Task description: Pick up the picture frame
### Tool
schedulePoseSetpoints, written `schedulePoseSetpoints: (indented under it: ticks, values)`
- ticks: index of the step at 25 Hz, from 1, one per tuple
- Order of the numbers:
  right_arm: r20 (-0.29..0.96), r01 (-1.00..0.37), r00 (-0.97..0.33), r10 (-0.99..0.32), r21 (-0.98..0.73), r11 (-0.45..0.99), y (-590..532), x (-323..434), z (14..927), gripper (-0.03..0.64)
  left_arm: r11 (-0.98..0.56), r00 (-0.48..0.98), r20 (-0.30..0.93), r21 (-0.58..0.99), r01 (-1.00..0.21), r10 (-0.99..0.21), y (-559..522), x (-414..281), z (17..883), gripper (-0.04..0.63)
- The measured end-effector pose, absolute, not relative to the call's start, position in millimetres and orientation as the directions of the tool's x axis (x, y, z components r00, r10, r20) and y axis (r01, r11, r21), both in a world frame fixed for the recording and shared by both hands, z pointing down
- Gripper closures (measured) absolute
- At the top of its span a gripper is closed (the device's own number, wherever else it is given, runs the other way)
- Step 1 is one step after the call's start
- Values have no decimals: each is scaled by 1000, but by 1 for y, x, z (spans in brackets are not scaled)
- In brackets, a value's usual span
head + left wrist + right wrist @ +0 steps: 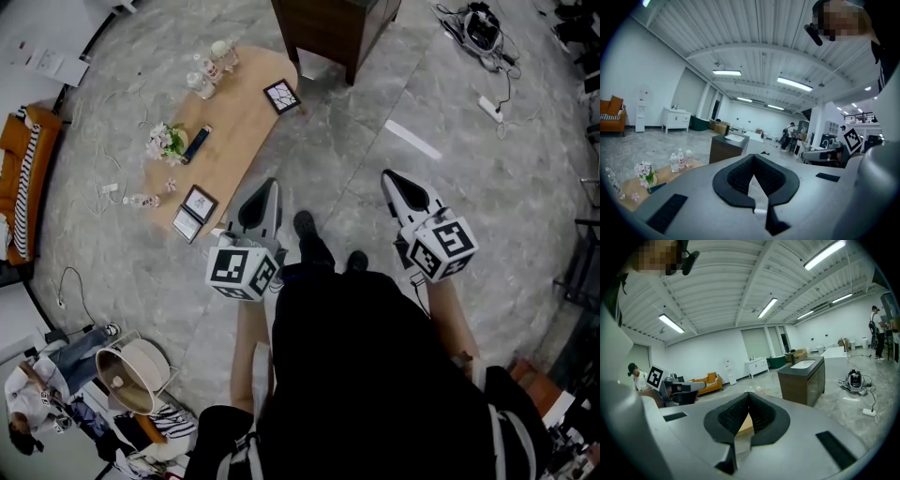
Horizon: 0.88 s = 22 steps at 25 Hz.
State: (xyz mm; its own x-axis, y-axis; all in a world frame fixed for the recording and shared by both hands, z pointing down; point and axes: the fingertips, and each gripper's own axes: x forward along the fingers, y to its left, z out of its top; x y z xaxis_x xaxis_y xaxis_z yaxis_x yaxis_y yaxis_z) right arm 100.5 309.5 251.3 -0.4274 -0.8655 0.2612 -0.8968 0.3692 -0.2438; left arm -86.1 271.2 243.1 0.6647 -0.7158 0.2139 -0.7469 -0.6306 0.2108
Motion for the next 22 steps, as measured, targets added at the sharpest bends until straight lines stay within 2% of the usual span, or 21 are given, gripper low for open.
schedulePoseSetpoints:
  ticks: [14,22]
  values:
    - [273,-934,-342,-899,-206,293,179,43,245,604,-670,705,179,222,-708,-686,131,-151,239,581]
    - [315,-947,-306,-899,-201,252,138,39,250,603,-676,722,193,254,-691,-665,86,-160,249,581]
